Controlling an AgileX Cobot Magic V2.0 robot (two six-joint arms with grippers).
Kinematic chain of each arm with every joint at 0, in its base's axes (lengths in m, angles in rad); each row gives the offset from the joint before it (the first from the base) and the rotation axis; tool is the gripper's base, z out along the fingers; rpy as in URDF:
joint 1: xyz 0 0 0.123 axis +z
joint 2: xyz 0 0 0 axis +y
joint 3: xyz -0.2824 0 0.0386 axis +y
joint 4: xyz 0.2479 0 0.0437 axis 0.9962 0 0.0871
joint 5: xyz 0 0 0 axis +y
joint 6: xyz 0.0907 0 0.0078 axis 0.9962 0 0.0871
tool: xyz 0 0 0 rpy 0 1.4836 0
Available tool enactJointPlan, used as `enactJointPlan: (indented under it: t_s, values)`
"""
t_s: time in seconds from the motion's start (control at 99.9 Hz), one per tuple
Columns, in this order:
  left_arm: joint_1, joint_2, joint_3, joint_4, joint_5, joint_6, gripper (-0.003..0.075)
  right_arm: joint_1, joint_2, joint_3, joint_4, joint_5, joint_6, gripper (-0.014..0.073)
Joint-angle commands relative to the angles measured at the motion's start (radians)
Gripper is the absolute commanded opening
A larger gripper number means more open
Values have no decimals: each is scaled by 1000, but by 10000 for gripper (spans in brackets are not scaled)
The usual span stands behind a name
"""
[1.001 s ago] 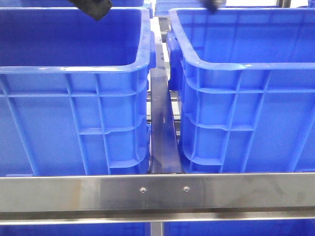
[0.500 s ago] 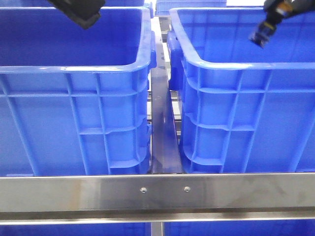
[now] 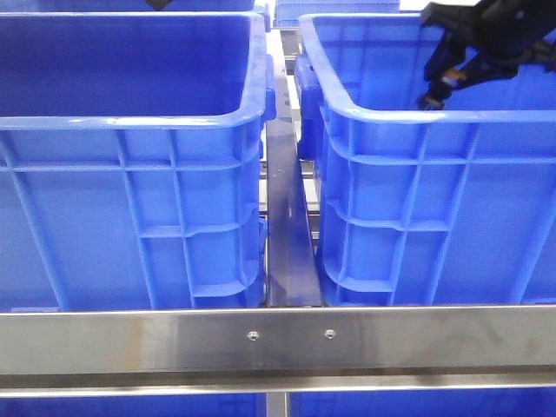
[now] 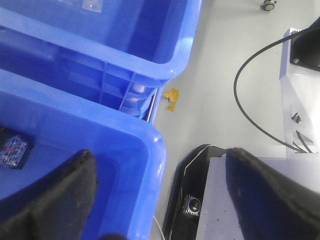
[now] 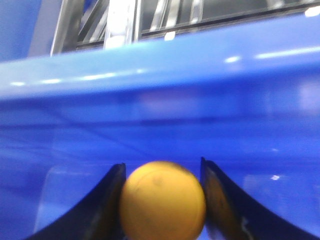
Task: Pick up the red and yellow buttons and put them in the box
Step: 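Carry the yellow button with the right gripper over the empty bin, then lower and open the right gripper to drop the yellow button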
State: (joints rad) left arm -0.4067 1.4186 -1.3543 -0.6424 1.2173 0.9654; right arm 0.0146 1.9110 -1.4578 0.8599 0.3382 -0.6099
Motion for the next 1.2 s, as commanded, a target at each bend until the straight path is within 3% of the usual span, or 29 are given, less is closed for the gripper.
enactJointPlan:
  t_s: [0.0, 0.18, 0.28, 0.781, 0.851, 0.901, 1.071, 1.191]
  values:
    - [-4, -36, -32, -57, -8, -13, 515, -2, -20, -64, 20, 6, -15, 171]
    - [-4, -36, -32, -57, -6, -25, 515, -2, -9, -67, 22, 5, -15, 473]
    - [-4, -36, -32, -57, -6, -32, 515, -4, -9, -67, 22, -3, -15, 576]
    - [-4, -59, -32, -71, -2, -32, 515, -74, -52, -65, 22, 62, -15, 582]
    - [-4, -70, -32, -65, -15, -32, 514, -82, -76, -58, 20, 69, -15, 538]
    - [-4, -78, -32, -55, -32, -32, 512, -85, -96, -48, 20, 72, -15, 442]
    - [-4, -108, -32, 19, -67, -66, 512, -85, -202, 41, 16, 43, -47, -69]
    - [-4, -125, -32, 46, -69, -84, 512, -85, -293, 128, 16, 42, -76, -66]
